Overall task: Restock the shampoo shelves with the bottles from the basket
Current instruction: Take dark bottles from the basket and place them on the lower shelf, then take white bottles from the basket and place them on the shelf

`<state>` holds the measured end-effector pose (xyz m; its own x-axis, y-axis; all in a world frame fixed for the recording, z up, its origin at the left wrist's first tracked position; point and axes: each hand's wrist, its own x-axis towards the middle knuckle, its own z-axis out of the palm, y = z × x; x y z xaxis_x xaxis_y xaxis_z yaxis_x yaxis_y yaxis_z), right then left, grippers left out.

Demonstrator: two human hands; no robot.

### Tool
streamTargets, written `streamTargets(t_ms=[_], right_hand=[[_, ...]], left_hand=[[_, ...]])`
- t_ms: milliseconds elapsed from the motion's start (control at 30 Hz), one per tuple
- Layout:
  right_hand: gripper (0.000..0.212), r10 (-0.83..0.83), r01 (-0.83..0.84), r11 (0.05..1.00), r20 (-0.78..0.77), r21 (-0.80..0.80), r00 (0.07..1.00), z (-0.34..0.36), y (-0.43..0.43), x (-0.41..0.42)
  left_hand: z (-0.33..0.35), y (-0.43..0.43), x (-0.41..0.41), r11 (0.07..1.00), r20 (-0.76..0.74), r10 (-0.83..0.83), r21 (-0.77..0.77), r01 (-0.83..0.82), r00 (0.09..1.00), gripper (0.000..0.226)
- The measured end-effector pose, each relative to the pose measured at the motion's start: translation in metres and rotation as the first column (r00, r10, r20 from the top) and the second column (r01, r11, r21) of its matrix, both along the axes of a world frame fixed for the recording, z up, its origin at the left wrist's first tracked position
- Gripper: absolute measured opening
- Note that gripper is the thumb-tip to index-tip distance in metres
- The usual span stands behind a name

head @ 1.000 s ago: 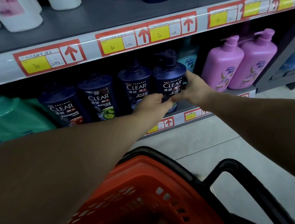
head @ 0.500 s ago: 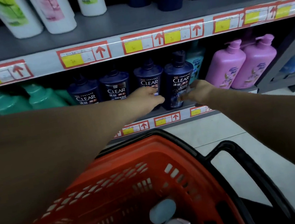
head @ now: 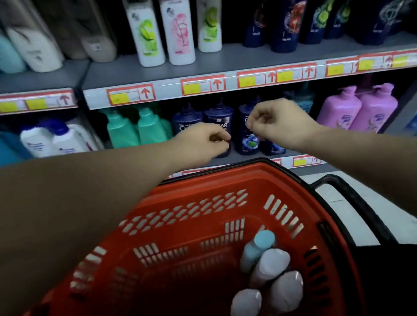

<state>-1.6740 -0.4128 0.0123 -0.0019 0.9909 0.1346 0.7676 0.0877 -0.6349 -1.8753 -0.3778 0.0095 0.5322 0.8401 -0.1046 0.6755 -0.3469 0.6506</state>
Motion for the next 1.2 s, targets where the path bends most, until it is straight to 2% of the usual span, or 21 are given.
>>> streamTargets(t_ms=[100, 167, 267, 333, 433, 533, 633, 700, 800, 867, 900, 967, 1067, 1133, 1200], right_hand=[[0.012, 0.172, -0.167, 0.985, 0.108, -0.050, 0.979, 0.000, -0.026, -0.030], [0.012, 0.359, -0.320, 0.924, 0.192, -0.208, 0.913, -0.006, -0.047, -0.051], [0.026, 0.656, -0.426, 0.707, 0.300, -0.564, 0.692, -0.031, -0.078, -0.079], [0.038, 0.786, -0.425, 0.545, 0.265, -0.723, 0.558, -0.053, -0.099, -0.091], [0.051, 0.820, -0.405, 0.441, 0.177, -0.801, 0.544, -0.075, -0.126, -0.100], [0.060, 0.817, -0.394, 0.457, 0.201, -0.797, 0.540, -0.085, -0.138, -0.105], [0.050, 0.807, -0.383, 0.413, 0.138, -0.826, 0.574, -0.089, -0.147, -0.109], [0.038, 0.844, -0.362, 0.369, 0.146, -0.856, 0.515, -0.095, -0.153, -0.111], [0.020, 0.824, -0.331, 0.423, 0.206, -0.844, 0.528, -0.102, -0.155, -0.111], [0.011, 0.776, -0.318, 0.439, 0.176, -0.841, 0.605, -0.101, -0.147, -0.109], [0.011, 0.720, -0.319, 0.454, 0.131, -0.832, 0.682, -0.099, -0.142, -0.108], [0.013, 0.639, -0.322, 0.507, 0.098, -0.799, 0.763, -0.098, -0.134, -0.104], [0.037, 0.585, -0.337, 0.621, 0.132, -0.707, 0.800, -0.092, -0.117, -0.096], [0.038, 0.497, -0.369, 0.679, 0.028, -0.634, 0.867, -0.083, -0.104, -0.092], [0.028, 0.388, -0.411, 0.718, -0.168, -0.562, 0.906, -0.071, -0.095, -0.091]], left_hand=[[0.013, -0.020, -0.031, 0.996, -0.036, -0.033, 0.087, 0.036, 0.999, 0.024], [0.019, -0.037, -0.055, 0.991, -0.111, -0.092, 0.085, 0.101, 0.990, 0.023], [0.009, -0.056, -0.087, 0.985, -0.254, -0.160, 0.024, 0.172, 0.954, 0.023], [-0.008, -0.069, -0.101, 0.979, -0.290, -0.203, -0.043, 0.199, 0.935, 0.023], [-0.037, -0.089, -0.111, 0.969, -0.266, -0.240, -0.127, 0.212, 0.934, 0.024], [-0.069, -0.107, -0.115, 0.968, -0.226, -0.207, -0.188, 0.166, 0.952, 0.024], [-0.096, -0.117, -0.119, 0.965, -0.125, -0.111, -0.252, 0.077, 0.986, 0.024], [-0.103, -0.119, -0.116, 0.963, -0.098, -0.096, -0.262, 0.068, 0.991, 0.025], [-0.105, -0.120, -0.108, 0.967, -0.008, -0.026, -0.255, 0.024, 1.000, 0.023], [-0.107, -0.122, -0.105, 0.964, 0.020, -0.006, -0.266, 0.011, 1.000, 0.022], [-0.110, -0.123, -0.105, 0.959, 0.006, -0.016, -0.282, 0.017, 1.000, 0.024], [-0.116, -0.125, -0.108, 0.940, -0.018, -0.049, -0.339, 0.040, 0.999, 0.033], [-0.120, -0.125, -0.116, 0.885, -0.039, -0.125, -0.456, 0.094, 0.991, 0.064], [-0.124, -0.126, -0.118, 0.863, -0.052, -0.157, -0.493, 0.111, 0.986, 0.076], [-0.127, -0.126, -0.118, 0.863, -0.022, -0.128, -0.495, 0.101, 0.991, 0.073]])
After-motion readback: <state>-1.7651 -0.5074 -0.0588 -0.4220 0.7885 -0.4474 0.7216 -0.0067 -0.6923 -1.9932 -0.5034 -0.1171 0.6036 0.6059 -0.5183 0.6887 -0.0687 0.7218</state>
